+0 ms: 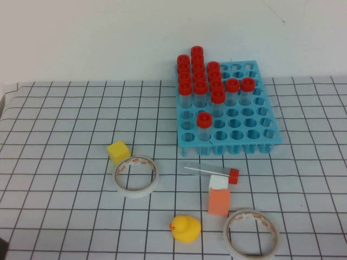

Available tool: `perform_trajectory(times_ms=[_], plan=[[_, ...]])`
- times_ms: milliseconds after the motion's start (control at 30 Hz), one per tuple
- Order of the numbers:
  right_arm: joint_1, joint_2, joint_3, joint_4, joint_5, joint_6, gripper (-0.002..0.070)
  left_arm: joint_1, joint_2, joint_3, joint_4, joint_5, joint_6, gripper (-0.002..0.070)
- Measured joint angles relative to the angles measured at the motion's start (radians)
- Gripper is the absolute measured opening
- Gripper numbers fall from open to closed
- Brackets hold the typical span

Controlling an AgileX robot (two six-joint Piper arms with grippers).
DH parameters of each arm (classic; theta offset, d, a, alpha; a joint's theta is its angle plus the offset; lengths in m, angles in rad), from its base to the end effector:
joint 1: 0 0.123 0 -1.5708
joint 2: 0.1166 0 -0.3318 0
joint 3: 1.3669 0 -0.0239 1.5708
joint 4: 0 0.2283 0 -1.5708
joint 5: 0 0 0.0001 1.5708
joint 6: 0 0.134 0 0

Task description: Place the test tubes

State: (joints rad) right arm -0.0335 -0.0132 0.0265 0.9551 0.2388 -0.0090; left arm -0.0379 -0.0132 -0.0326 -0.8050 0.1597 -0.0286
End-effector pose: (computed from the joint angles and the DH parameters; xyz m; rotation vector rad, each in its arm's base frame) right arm 0.0279 0.0250 0.1893 0.6509 1.5746 0.8393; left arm 0.0256 -0.0164 0.2141 -0.5278 1.5114 -0.7682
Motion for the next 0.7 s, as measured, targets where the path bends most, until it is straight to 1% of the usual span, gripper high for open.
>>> perform_trajectory(times_ms=[133, 267, 333, 367, 400, 533, 633, 700], plan=[[0.000, 0.000, 0.000, 0.005, -0.076, 0.000, -0.0001, -0.002, 0.066, -0.155, 0.039, 0.234, 0.238, -0.0001], [0.000, 0.000, 0.000, 0.009, -0.053, -0.033, -0.0001, -0.002, 0.231, -0.316, 0.107, 0.497, 0.460, -0.0001], [0.000, 0.000, 0.000, 0.009, -0.016, -0.069, -0.0001, -0.007, 0.334, -0.385, 0.143, 0.587, 0.569, -0.0001], [0.000, 0.000, 0.000, 0.009, 0.000, -0.087, -0.0001, -0.012, 0.383, -0.418, 0.164, 0.617, 0.624, -0.0001], [0.000, 0.000, 0.000, 0.009, 0.036, -0.124, -0.0001, -0.025, 0.469, -0.471, 0.198, 0.644, 0.710, -0.0001], [0.000, 0.000, 0.000, 0.009, 0.078, -0.154, -0.0001, -0.040, 0.639, -0.559, 0.260, 0.672, 0.863, -0.0001], [0.000, 0.000, 0.000, 0.009, 0.084, -0.165, -0.0001, -0.057, 0.758, -0.627, 0.285, 0.677, 0.927, -0.0001], [0.000, 0.000, 0.000, 0.009, 0.094, -0.169, -0.0001, -0.087, 0.823, -0.677, 0.298, 0.677, 0.944, -0.0001]])
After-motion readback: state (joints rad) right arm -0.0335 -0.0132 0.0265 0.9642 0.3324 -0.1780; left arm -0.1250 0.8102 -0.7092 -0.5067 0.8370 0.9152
